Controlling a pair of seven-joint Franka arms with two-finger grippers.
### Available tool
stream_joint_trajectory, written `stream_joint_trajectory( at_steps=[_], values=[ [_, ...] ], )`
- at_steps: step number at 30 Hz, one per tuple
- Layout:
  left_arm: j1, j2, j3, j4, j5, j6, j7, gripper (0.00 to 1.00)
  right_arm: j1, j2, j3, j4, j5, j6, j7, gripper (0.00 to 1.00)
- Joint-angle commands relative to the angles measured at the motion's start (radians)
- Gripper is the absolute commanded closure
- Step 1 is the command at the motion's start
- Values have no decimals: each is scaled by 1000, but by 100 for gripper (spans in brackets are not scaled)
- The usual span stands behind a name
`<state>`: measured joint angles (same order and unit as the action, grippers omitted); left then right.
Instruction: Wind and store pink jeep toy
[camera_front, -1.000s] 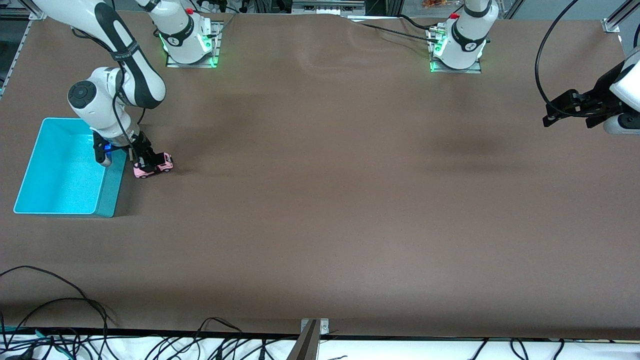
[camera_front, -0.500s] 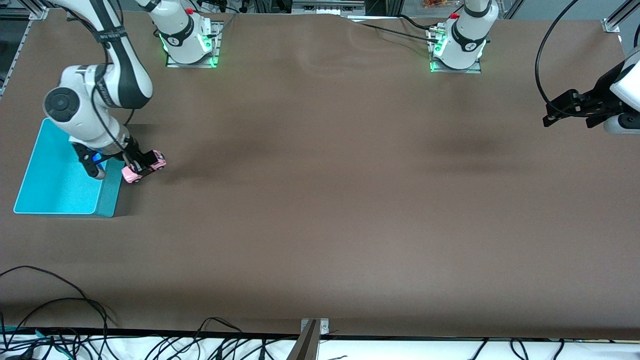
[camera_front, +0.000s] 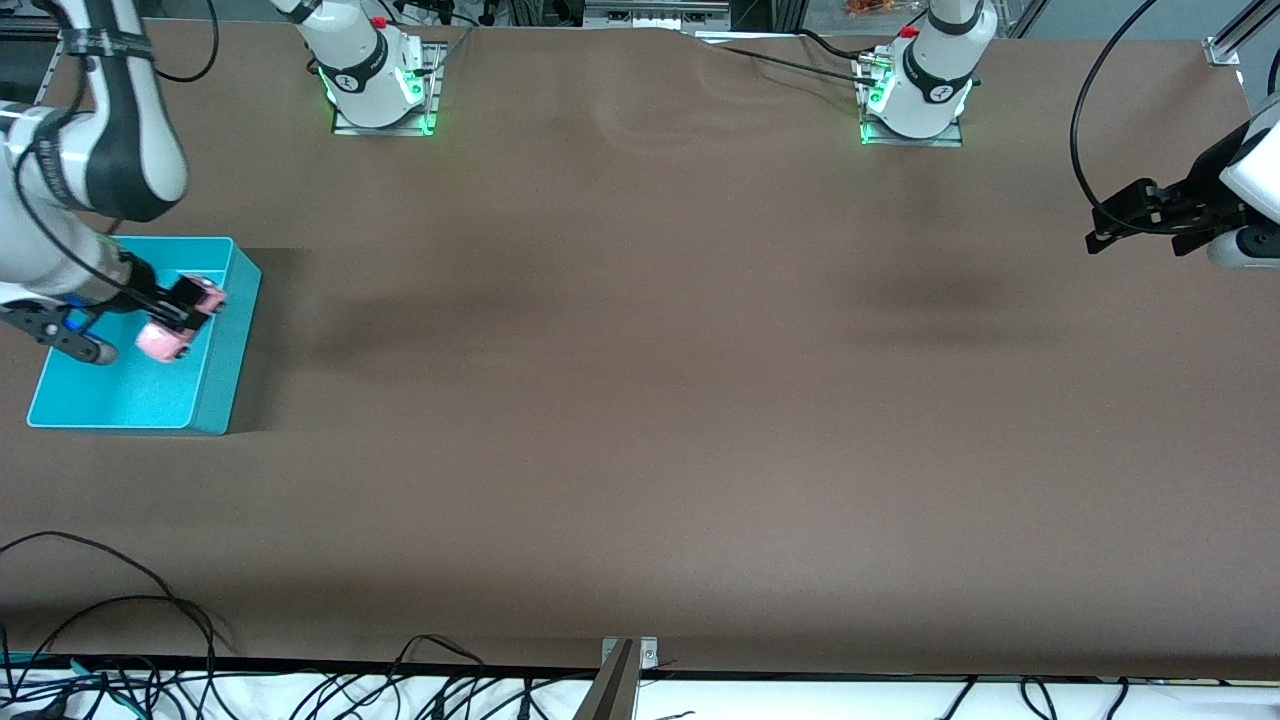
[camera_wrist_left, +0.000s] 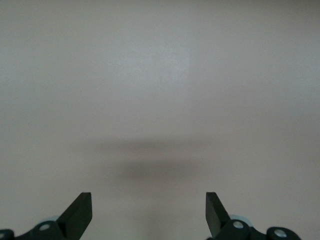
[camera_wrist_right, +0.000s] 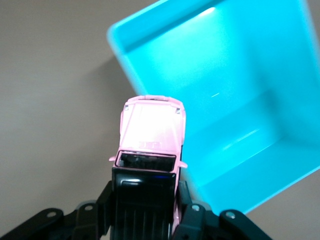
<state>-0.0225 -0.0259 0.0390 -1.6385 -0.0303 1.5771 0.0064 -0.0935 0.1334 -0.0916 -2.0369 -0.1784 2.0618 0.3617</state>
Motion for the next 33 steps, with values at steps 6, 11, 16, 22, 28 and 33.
stream_joint_trajectory(
  at_steps=[6,11,16,22,28,33],
  values=[
    [7,18,-1,39,-2,-28,14,0,-64,74,-109,-6,-93,34,-326,100],
    [6,18,-4,42,0,-26,14,0,-104,118,-120,-61,-179,122,-382,100],
    [7,18,-2,42,0,-26,14,0,-107,146,-151,-115,-190,184,-414,100],
    [6,18,-2,42,-2,-26,14,0,-106,205,-157,-117,-188,190,-411,100],
    [6,18,-2,42,-2,-26,14,0,-106,259,-189,-117,-224,253,-414,100],
    [6,18,-2,42,-2,-26,12,0,-107,305,-191,-114,-220,297,-402,100]
  ],
)
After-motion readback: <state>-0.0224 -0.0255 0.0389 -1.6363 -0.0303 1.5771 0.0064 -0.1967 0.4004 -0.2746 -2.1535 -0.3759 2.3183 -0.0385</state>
